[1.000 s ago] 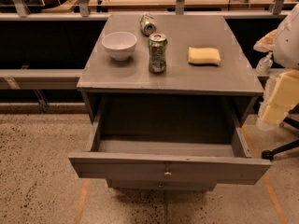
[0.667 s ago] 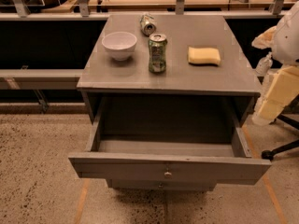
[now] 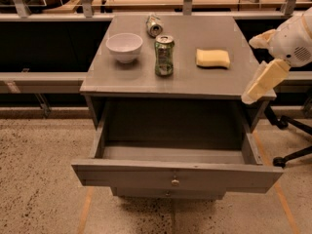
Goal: Place sponge into top drawer
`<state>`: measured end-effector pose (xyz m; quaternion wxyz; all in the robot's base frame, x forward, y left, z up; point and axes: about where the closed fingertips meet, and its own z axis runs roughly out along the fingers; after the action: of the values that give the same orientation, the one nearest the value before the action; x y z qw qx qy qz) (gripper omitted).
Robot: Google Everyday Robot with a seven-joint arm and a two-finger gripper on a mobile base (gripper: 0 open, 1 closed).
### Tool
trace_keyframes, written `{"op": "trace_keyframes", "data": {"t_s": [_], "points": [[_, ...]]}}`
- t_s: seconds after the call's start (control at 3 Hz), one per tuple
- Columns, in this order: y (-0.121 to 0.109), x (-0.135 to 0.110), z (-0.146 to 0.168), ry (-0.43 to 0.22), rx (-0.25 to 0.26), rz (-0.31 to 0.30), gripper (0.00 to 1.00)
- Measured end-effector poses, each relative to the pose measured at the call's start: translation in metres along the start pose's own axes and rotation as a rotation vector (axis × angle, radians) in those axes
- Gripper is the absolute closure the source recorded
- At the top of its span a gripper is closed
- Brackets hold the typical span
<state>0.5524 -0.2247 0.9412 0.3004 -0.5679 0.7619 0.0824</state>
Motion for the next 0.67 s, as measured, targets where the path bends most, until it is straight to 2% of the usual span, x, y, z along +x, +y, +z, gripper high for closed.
{"op": "trace_keyframes", "data": {"t_s": [0.33, 0.67], "points": [[-0.048, 0.001, 0.034, -0.205, -0.009, 0.042, 0.0], [-0.11, 0.013, 0.059, -0.306, 0.087, 0.149, 0.0]]}}
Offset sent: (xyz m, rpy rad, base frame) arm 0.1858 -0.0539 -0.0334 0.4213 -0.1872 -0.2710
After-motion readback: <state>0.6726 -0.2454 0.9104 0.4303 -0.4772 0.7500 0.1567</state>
